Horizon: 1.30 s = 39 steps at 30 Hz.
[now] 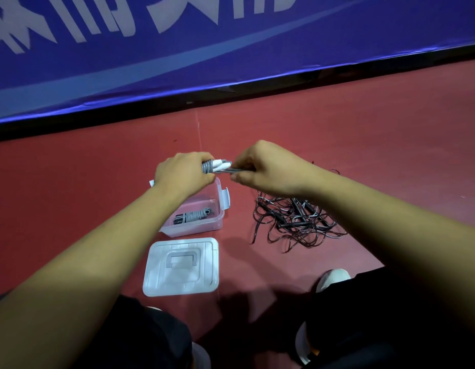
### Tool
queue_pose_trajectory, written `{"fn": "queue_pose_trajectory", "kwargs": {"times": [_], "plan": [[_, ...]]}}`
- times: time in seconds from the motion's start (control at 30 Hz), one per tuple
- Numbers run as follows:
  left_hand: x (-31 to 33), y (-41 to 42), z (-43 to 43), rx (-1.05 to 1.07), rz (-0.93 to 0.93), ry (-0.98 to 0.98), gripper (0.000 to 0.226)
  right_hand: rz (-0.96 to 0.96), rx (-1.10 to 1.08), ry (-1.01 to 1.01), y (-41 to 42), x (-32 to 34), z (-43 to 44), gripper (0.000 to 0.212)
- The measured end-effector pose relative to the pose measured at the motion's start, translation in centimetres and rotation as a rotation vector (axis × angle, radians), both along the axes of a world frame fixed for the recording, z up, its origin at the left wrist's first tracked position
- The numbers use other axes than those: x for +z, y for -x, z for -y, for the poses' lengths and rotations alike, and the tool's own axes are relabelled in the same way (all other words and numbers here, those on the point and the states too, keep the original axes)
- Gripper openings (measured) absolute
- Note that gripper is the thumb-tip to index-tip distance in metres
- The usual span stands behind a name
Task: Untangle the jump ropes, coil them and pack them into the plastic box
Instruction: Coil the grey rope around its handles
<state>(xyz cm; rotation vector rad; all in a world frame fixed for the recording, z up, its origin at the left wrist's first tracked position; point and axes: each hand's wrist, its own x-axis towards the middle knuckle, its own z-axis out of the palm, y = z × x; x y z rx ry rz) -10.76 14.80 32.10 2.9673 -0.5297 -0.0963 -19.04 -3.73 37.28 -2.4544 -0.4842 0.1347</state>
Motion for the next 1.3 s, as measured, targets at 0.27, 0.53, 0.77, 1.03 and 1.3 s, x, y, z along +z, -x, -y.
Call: {"fn": "queue_pose_trajectory", "kwargs": {"times": [0.27, 0.53, 0.77, 1.03, 1.3], "plan": [[1.1, 3.2, 2.1, -0.189, -0.098, -0.049, 0.072, 0.111, -0.141, -0.144, -0.8, 1.3, 1.8, 0.021], [1.7, 3.1, 1.2, -0.384, -0.295, 0.326, 0.025, 0.061, -0.256, -0.189, -1.9, 0.8, 4.5, 0.024], [1.9, 4.1, 1.4, -0.319, -0.624, 0.909, 0.029, -0.173, -0.208, -0.298, -2.1, -0.7, 4.9, 0.022], [1.9, 3.3, 1.9, -0.103, -0.665, 1.224, 0.021, -0.3, -0.143, -0.227, -1.7, -0.9, 4.5, 0.024], [2.4, 1.9, 1.8, -0.068, -0.535, 1.19, 0.024, -0.111, -0.133, 0.022, -2.1, -0.2, 4.9, 0.024]]}}
